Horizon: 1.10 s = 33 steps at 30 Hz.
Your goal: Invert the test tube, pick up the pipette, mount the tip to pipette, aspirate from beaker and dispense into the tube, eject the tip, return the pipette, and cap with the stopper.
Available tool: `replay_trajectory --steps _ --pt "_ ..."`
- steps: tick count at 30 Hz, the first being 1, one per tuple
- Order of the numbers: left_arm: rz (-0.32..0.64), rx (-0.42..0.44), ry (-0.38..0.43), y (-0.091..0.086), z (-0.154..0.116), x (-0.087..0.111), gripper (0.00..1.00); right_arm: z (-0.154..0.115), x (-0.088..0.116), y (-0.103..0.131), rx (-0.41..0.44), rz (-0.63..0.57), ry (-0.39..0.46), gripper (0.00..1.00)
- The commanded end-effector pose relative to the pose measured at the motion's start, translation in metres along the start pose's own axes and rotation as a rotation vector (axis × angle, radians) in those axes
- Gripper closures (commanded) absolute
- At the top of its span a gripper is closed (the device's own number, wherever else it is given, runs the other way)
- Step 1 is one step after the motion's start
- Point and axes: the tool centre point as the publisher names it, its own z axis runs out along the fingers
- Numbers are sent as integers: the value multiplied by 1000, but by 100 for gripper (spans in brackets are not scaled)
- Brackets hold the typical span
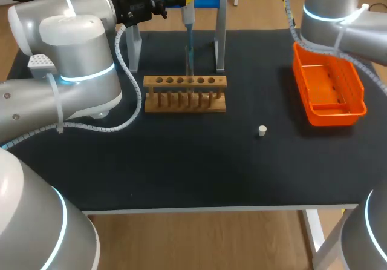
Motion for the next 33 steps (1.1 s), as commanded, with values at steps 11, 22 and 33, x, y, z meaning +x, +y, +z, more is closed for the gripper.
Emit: replay_trajectory --steps 11,22,33 --pt "1 3 0 1 1 -1 100 4 -1 -3 3 3 5 100" --pt "1 3 0 1 1 -1 100 6 1 -8 3 10 4 100" --pt "1 3 0 1 1 -1 100 5 4 -17 4 22 4 100"
